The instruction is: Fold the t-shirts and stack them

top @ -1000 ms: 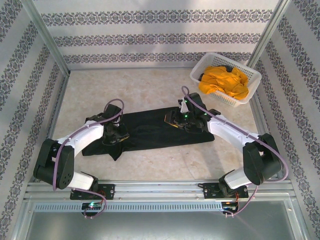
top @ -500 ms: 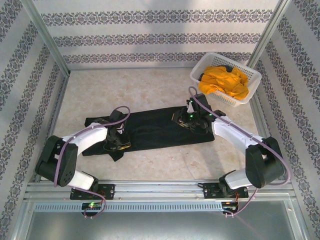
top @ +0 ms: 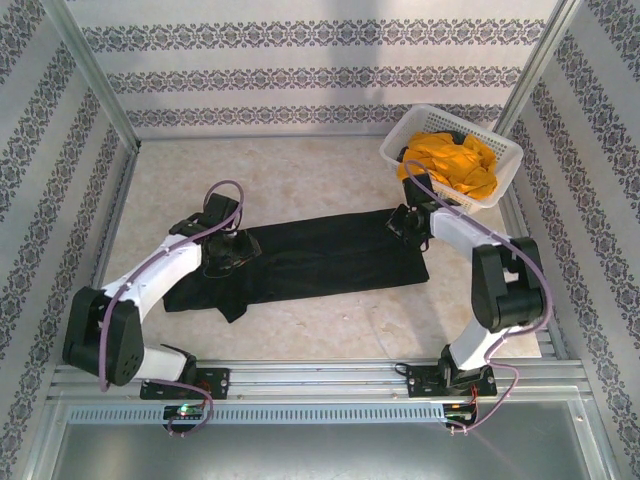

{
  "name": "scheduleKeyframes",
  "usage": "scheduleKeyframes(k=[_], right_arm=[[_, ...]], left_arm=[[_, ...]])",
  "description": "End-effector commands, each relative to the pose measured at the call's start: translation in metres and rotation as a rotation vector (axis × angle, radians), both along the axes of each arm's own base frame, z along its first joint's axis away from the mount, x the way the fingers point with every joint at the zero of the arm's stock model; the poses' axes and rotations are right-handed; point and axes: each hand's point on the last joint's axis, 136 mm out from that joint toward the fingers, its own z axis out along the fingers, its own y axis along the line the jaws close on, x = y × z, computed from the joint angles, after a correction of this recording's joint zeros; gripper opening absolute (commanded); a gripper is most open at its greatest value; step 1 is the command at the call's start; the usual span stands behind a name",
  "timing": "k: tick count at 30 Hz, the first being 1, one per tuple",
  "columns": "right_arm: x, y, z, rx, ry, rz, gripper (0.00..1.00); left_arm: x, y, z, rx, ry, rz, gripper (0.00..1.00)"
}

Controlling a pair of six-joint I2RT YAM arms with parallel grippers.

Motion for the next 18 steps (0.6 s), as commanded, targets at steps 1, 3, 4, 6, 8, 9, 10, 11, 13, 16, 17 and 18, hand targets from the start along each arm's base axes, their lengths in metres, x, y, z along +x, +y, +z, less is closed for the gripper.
scheduleKeyframes(k=[1, 3, 4, 6, 8, 9, 10, 11, 13, 16, 17, 18], right_arm=[[-0.015, -0.027, -0.02, -0.099, 0.143, -0.043, 0.14], [-0.024, -0.032, -0.03, -0.113, 0.209, -0.046, 0.13], [-0.025, -0.034, -0.034, -0.115, 0.227, -0.041, 0.13], [-0.027, -0.036, -0.038, -0.116, 0.251, -0.03, 0.13], [-0.026, -0.037, -0.041, -0.108, 0.256, -0.021, 0.13], [-0.025, -0.037, -0.042, -0.1, 0.257, -0.018, 0.13], [-0.024, -0.036, -0.042, -0.092, 0.258, -0.011, 0.14], [-0.022, -0.035, -0.041, -0.084, 0.251, -0.001, 0.14], [-0.019, -0.033, -0.036, -0.08, 0.235, 0.024, 0.13], [-0.014, -0.03, -0.019, -0.105, 0.189, 0.078, 0.13], [-0.013, -0.03, -0.011, -0.112, 0.166, 0.093, 0.13], [-0.012, -0.028, -0.004, -0.113, 0.14, 0.106, 0.14]], left_arm=[[0.001, 0.008, -0.024, -0.034, 0.049, 0.088, 0.28], [-0.007, 0.015, -0.04, -0.021, 0.092, 0.1, 0.28], [-0.012, 0.018, -0.048, -0.011, 0.116, 0.099, 0.28], [-0.023, 0.026, -0.062, 0.01, 0.165, 0.101, 0.28], [-0.032, 0.033, -0.073, 0.021, 0.202, 0.11, 0.28], [-0.035, 0.036, -0.076, 0.028, 0.214, 0.116, 0.28], [-0.038, 0.04, -0.078, 0.033, 0.221, 0.121, 0.28], [-0.038, 0.042, -0.077, 0.032, 0.22, 0.125, 0.28], [-0.035, 0.043, -0.066, 0.025, 0.197, 0.122, 0.3], [-0.029, 0.049, -0.031, 0.051, 0.113, 0.122, 0.37], [-0.03, 0.054, -0.019, 0.073, 0.089, 0.128, 0.39], [-0.032, 0.059, -0.01, 0.095, 0.073, 0.136, 0.4]])
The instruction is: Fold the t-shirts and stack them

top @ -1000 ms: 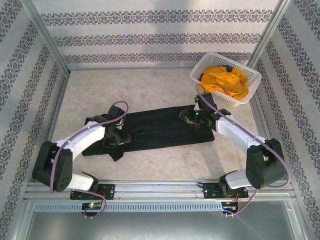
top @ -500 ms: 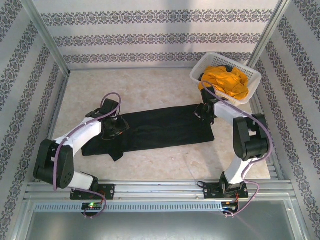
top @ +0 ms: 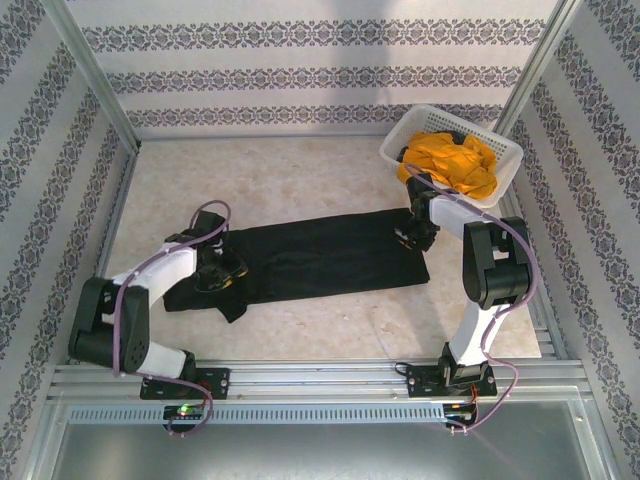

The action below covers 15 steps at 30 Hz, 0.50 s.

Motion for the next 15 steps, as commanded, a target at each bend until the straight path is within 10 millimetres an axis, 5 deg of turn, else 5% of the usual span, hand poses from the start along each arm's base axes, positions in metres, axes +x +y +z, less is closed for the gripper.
scheduleKeyframes(k=[1, 6, 11, 15], right_arm=[[0.004, 0.003, 0.034, -0.023, -0.085, 0.084, 0.14], [0.008, 0.051, 0.077, 0.094, -0.294, 0.256, 0.26], [-0.007, 0.137, 0.113, 0.407, -0.446, 0.472, 0.41], [-0.027, 0.168, 0.122, 0.473, -0.46, 0.542, 0.42]], left_arm=[[-0.007, 0.024, 0.039, 0.098, -0.056, 0.021, 0.41], [-0.025, 0.06, 0.034, 0.087, -0.053, 0.123, 0.4], [-0.002, 0.081, 0.022, 0.017, -0.123, 0.155, 0.41], [0.014, 0.093, 0.012, 0.029, -0.143, 0.135, 0.4]])
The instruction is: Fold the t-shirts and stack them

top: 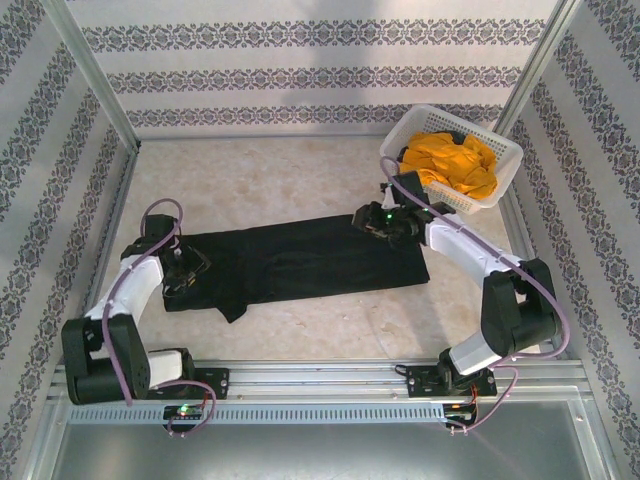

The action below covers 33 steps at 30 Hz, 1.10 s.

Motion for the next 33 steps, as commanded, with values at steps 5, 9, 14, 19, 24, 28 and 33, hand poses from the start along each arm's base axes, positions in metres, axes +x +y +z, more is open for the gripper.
scheduleKeyframes(k=[5, 9, 14, 19, 24, 28, 33], right_arm=[[-0.02, 0.03, 0.019, 0.137, -0.032, 0.075, 0.43], [-0.02, 0.03, 0.02, 0.138, -0.032, 0.075, 0.44], [-0.019, 0.032, 0.022, 0.141, -0.03, 0.076, 0.44], [-0.017, 0.036, 0.024, 0.148, -0.027, 0.075, 0.43], [-0.018, 0.04, 0.024, 0.142, -0.027, 0.08, 0.43], [-0.02, 0.039, 0.021, 0.137, -0.02, 0.08, 0.43], [-0.022, 0.037, 0.019, 0.127, -0.014, 0.077, 0.43]], left_arm=[[0.011, 0.015, -0.009, 0.048, -0.025, -0.078, 0.39], [0.009, 0.012, -0.017, 0.033, -0.032, -0.084, 0.39], [0.009, 0.001, -0.028, -0.027, -0.05, -0.089, 0.36], [0.002, 0.001, -0.032, -0.017, -0.03, -0.103, 0.33], [0.006, 0.001, -0.021, -0.019, -0.068, -0.098, 0.23], [0.011, -0.002, -0.011, -0.032, -0.097, -0.105, 0.11], [0.009, -0.003, -0.002, -0.037, -0.085, -0.106, 0.05]])
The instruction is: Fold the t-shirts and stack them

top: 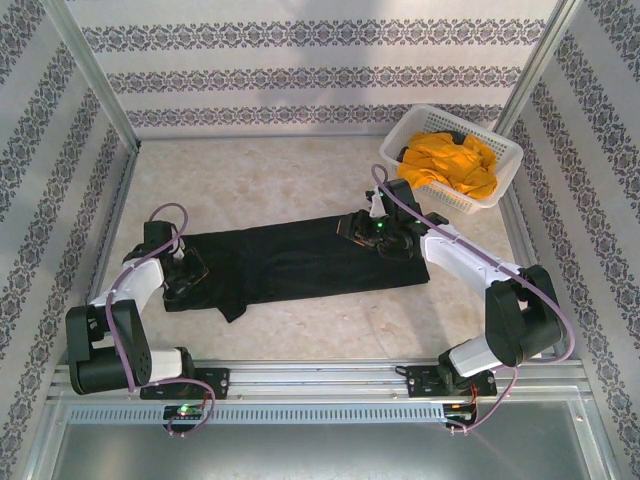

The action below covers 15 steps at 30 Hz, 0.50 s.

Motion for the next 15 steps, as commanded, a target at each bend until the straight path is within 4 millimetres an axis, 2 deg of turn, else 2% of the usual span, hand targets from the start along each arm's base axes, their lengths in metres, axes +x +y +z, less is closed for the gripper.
scheduleKeyframes(k=[1, 8, 15], right_arm=[[0.002, 0.004, 0.008, 0.006, -0.02, 0.006, 0.42], [0.003, 0.003, 0.007, 0.0, -0.014, 0.003, 0.42], [0.003, 0.0, 0.005, -0.002, -0.007, -0.001, 0.42]], left_arm=[[0.002, 0.001, 0.015, -0.004, -0.013, -0.004, 0.05], [0.004, 0.005, 0.031, 0.005, -0.016, 0.023, 0.0], [0.019, 0.009, 0.044, -0.005, 0.01, 0.043, 0.01]])
